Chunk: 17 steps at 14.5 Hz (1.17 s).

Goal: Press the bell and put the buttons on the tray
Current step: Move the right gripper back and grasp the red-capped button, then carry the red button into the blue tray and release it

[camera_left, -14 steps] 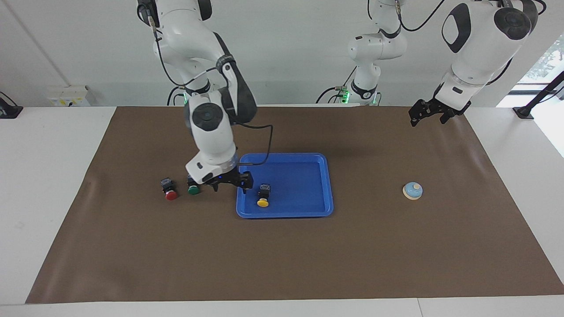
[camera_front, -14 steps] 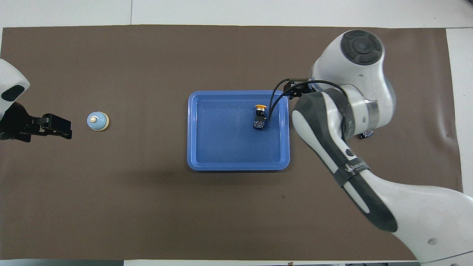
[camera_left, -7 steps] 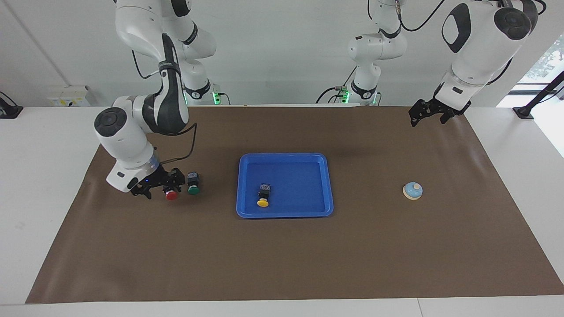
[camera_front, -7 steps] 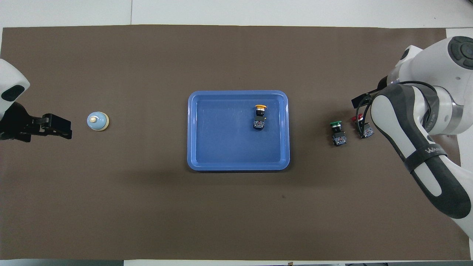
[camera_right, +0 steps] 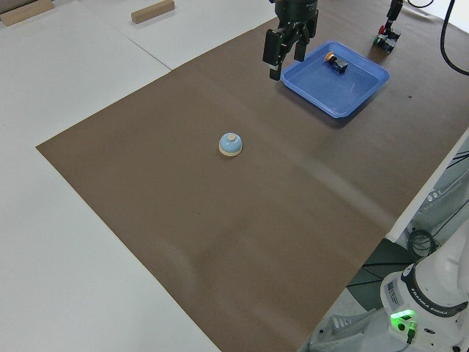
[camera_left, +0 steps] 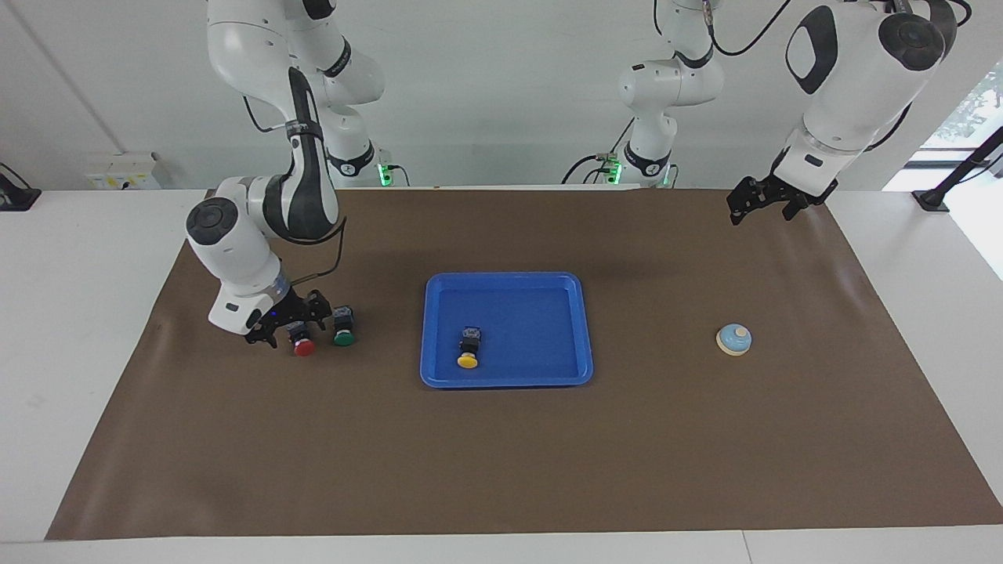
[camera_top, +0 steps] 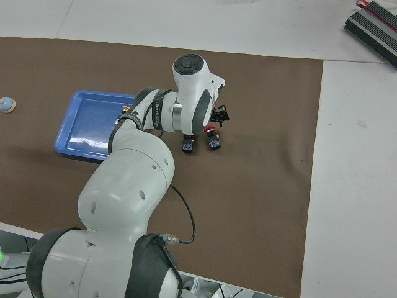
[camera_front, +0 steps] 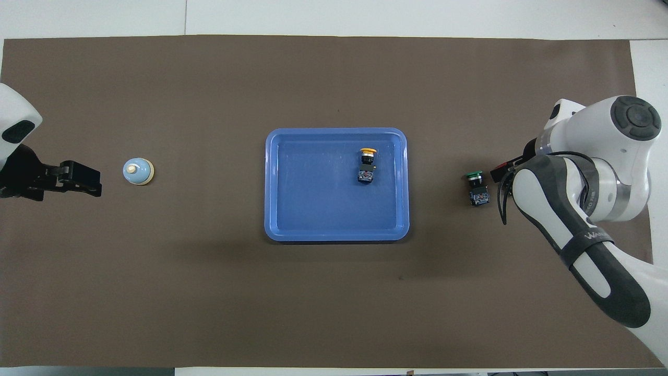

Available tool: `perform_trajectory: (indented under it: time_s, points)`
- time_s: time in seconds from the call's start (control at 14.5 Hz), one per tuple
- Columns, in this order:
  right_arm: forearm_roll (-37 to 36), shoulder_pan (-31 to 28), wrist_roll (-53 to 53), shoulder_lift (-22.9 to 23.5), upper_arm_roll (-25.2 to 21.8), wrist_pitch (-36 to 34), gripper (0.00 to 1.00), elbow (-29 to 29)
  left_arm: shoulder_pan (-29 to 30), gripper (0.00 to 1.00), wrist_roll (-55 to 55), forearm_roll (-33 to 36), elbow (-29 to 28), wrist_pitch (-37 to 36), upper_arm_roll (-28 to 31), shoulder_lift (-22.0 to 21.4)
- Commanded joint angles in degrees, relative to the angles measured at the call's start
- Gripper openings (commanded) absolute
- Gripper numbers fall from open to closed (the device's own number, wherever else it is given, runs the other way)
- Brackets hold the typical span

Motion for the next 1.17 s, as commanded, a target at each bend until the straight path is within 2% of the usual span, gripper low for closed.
perform_trajectory:
  time_s: [0.0, 0.34, 0.48, 0.55, 0.62, 0.76, 0.83, 1.1]
  points:
    - [-0.25, -0.68, -2.87, -2.11, 0.21, 2.25, 1.0, -4.45, -0.17, 1.0, -0.53, 0.39, 0.47, -0.98, 0.15, -0.35]
    - [-0.25, -0.94, -3.67, -1.93, 0.21, 10.06, 1.0, -8.75, -0.17, 1.0, -0.44, 0.39, 0.47, -0.98, 0.24, -0.35]
    - [-0.25, -0.94, -3.49, -1.84, 0.21, 11.83, 0.88, -9.46, -0.17, 1.0, -0.53, 0.39, 0.47, -0.98, 0.15, -0.35]
    - [-0.16, -0.94, -3.32, -1.84, 0.21, 12.44, 0.8, -9.9, -0.17, 1.0, -0.44, 0.39, 0.47, -0.98, 0.15, -0.35]
    - [-0.25, -0.94, -3.32, -1.84, 0.21, 12.71, 0.65, -9.99, -0.17, 1.0, -0.53, 0.39, 0.47, -0.98, 0.24, -0.35]
    - [-0.16, -1.38, -3.49, -1.84, 0.21, 12.89, 0.12, -9.99, -0.17, 1.0, -0.53, 0.39, 0.47, -0.98, 0.24, -0.35]
    - [-0.16, -1.73, -3.49, -1.76, 0.21, 12.89, 0.0, -9.82, -0.17, 1.0, -0.44, 0.39, 0.47, -0.98, 0.15, -0.35]
    - [-0.16, -1.65, -2.0, -2.89, 0.21, 10.1, 0.0, -7.54, -0.17, 1.0, -0.53, 0.39, 0.47, -0.98, 0.15, -0.35]
